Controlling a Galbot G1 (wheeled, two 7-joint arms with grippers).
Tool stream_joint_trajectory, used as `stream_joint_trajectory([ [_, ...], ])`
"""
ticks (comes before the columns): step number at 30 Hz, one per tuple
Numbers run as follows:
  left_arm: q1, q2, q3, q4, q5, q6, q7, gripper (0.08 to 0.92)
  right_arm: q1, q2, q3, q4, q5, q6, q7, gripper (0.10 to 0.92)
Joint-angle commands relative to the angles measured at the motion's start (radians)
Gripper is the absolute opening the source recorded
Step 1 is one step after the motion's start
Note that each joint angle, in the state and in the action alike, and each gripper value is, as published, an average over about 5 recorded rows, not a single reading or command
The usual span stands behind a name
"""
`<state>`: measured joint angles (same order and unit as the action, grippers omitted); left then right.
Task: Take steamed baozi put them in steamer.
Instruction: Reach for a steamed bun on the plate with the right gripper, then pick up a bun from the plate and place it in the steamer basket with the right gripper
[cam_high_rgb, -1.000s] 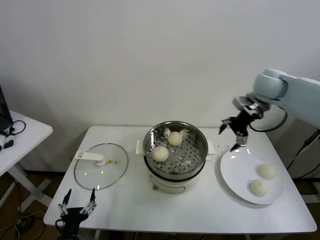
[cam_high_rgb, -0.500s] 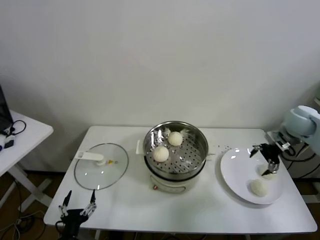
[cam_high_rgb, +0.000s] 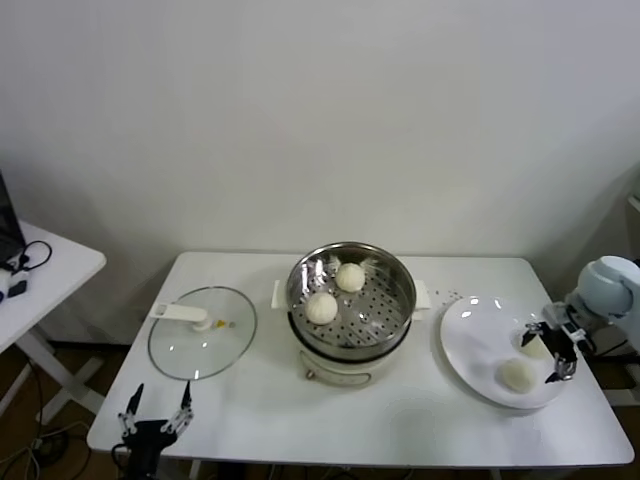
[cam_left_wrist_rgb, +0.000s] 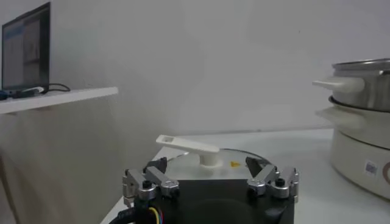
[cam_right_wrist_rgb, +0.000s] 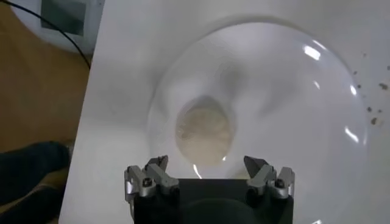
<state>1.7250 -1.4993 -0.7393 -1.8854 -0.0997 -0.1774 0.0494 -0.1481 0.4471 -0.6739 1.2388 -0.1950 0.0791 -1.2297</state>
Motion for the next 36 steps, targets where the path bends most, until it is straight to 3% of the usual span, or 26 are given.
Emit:
stream_joint_trajectory([
  [1, 0.001, 0.001, 0.000, 0.008, 0.002, -0.001, 0.000, 0.823, -0.114, 0.049, 0.078, -0.031, -0.059, 0.011, 0.029, 0.823],
  [23, -0.003, -0.001, 0.004, 0.006, 0.006, 0.001, 0.001, 0.823, -0.102, 0.090, 0.073, -0.057, -0.068, 0.012, 0.037, 0.817],
  [36, -0.004, 0.001, 0.003, 0.000, 0.007, 0.003, 0.002, 0.823, -0.089, 0.084, 0.075, -0.051, -0.061, 0.012, 0.036, 0.698],
])
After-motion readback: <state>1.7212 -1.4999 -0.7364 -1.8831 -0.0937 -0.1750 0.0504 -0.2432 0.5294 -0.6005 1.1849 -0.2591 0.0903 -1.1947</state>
